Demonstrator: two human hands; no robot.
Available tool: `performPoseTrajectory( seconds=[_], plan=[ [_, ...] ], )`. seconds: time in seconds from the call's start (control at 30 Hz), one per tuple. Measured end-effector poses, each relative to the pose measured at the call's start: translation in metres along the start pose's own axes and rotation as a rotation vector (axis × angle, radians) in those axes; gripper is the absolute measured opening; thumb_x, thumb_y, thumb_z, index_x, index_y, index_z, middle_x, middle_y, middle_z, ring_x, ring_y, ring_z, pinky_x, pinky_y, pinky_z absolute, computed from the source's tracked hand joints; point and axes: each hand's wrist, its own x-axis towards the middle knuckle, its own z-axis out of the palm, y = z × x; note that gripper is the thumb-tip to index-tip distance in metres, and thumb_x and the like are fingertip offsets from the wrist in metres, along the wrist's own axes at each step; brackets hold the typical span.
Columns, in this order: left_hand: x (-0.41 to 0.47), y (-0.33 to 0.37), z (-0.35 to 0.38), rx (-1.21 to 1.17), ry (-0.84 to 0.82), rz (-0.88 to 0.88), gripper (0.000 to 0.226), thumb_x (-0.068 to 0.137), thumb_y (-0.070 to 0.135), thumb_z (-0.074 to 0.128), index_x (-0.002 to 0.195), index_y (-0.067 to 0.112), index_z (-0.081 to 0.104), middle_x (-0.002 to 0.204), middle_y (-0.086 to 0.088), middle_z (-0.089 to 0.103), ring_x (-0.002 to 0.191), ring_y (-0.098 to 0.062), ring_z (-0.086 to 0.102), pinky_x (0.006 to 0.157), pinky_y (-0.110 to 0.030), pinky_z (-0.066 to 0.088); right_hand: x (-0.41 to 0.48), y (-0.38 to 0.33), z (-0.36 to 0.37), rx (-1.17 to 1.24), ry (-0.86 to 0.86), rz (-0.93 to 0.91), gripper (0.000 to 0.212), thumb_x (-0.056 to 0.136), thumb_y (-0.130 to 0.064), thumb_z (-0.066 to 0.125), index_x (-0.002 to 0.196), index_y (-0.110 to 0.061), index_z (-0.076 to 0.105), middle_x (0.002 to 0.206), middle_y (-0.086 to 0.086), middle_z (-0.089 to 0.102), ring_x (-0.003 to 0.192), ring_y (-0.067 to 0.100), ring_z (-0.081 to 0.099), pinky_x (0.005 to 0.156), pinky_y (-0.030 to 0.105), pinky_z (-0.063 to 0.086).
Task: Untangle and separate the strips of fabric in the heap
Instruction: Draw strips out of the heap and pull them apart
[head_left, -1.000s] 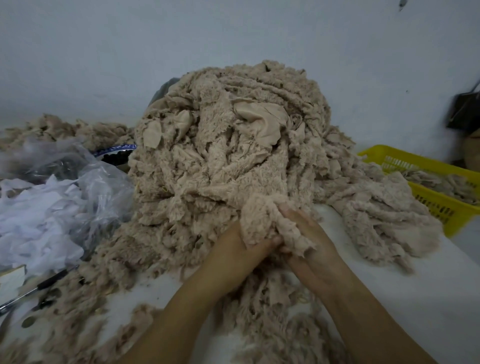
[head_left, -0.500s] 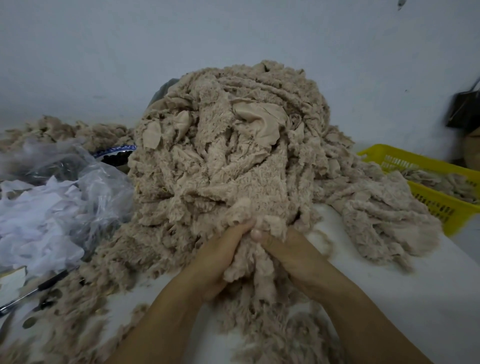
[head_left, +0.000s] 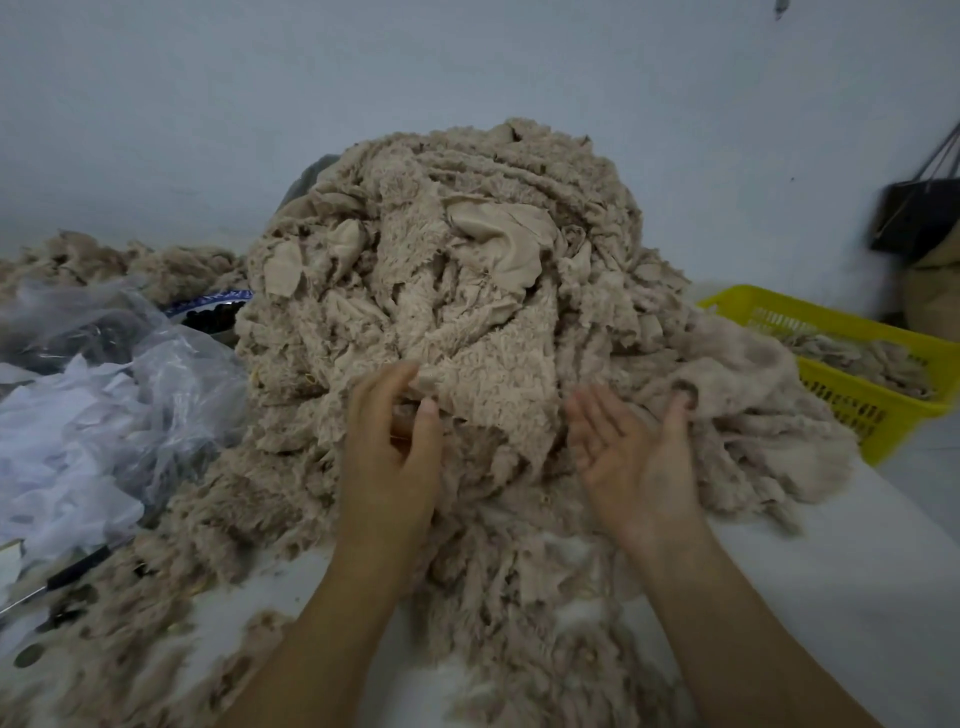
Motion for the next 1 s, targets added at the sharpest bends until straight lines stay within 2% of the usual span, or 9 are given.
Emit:
performPoseTrajectory(
  seconds=[0.07,0.13,0.2,0.27,0.4,0.53,0.67,0.73,1.0],
  plan=[
    [0.002,-0.005,-0.001,0.157,-0.075,-0.071,0.049,0.102,0.039,0.047,0.149,0.042,0.032,0.152,0.021,0.029,0.137,-0.001,0.034,0.109,-0.029,0.038,0.0,0.011,0.005,-0.111,-0.035,0.032,0.073,0.095,-0.067,0.032,0.115,-0.005,0.066,0.102,0.009,0.074,0.082,0.015,0.073,0.066,0.025,0.058],
    [0.004,-0.008,-0.003,0.208,-0.109,-0.165,0.051,0.101,0.041,0.049,0.15,0.038,0.033,0.143,0.007,0.042,0.127,-0.008,0.045,0.104,-0.032,0.044,-0.003,0.015,0.011,-0.179,-0.048,0.025,0.059,0.098,-0.055,0.039,0.11,-0.005,0.069,0.093,0.008,0.074,0.071,0.013,0.07,0.06,0.023,0.057],
    [0.003,-0.008,-0.002,0.242,-0.087,-0.113,0.023,0.1,0.04,0.052,0.122,0.035,0.057,0.107,0.012,0.052,0.096,0.001,0.051,0.081,-0.011,0.043,-0.004,0.017,0.013,-0.312,-0.045,-0.001,0.044,0.102,-0.04,0.043,0.102,-0.005,0.069,0.083,0.007,0.073,0.062,0.011,0.066,0.055,0.021,0.055],
    [0.001,-0.003,0.0,0.255,-0.076,-0.065,0.012,0.1,0.034,0.054,0.09,0.038,0.057,0.091,0.017,0.051,0.086,0.004,0.051,0.067,-0.005,0.038,-0.005,0.022,0.014,-0.48,-0.049,-0.019,0.037,0.103,-0.032,0.044,0.095,-0.005,0.068,0.076,0.008,0.071,0.056,0.012,0.064,0.05,0.021,0.052],
    [-0.003,0.004,0.002,0.237,-0.065,0.048,0.012,0.1,0.028,0.054,0.088,0.027,0.055,0.089,0.015,0.048,0.082,0.002,0.05,0.067,-0.007,0.036,-0.011,0.037,0.015,-0.758,-0.093,0.003,0.036,0.101,-0.035,0.049,0.097,-0.006,0.069,0.08,0.009,0.073,0.061,0.016,0.065,0.053,0.025,0.052],
    [-0.004,0.012,0.001,0.179,-0.104,0.177,0.009,0.099,0.013,0.054,0.091,0.016,0.058,0.103,0.008,0.055,0.091,0.0,0.054,0.078,-0.01,0.041,-0.012,0.039,0.015,-0.673,-0.146,0.095,0.049,0.092,-0.048,0.053,0.102,-0.003,0.07,0.088,0.012,0.075,0.066,0.017,0.069,0.055,0.025,0.055],
    [-0.018,0.022,0.011,0.14,-0.448,0.096,0.012,0.099,0.023,0.054,0.089,0.029,0.057,0.08,0.008,0.065,0.071,-0.006,0.062,0.061,-0.02,0.048,-0.015,0.038,0.013,-0.53,-0.207,0.192,0.057,0.081,-0.056,0.06,0.101,-0.005,0.073,0.105,0.019,0.073,0.098,0.027,0.072,0.077,0.035,0.058],
    [-0.023,0.023,0.016,0.149,-0.516,0.141,0.007,0.096,0.022,0.058,0.089,0.022,0.057,0.077,0.008,0.063,0.071,-0.008,0.06,0.06,-0.024,0.047,-0.015,0.035,0.013,-0.506,-0.13,0.187,0.048,0.081,-0.051,0.065,0.097,-0.006,0.075,0.099,0.016,0.075,0.095,0.026,0.073,0.074,0.034,0.058],
    [-0.015,0.015,0.008,0.066,-0.178,0.065,0.037,0.095,0.017,0.058,0.064,0.024,0.04,0.057,0.017,0.047,0.048,-0.002,0.04,0.045,-0.012,0.031,-0.004,0.019,0.01,-0.237,0.179,-0.095,0.028,0.101,-0.03,0.053,0.118,-0.009,0.057,0.065,-0.001,0.061,0.05,0.007,0.056,0.047,0.022,0.049]
  ],
)
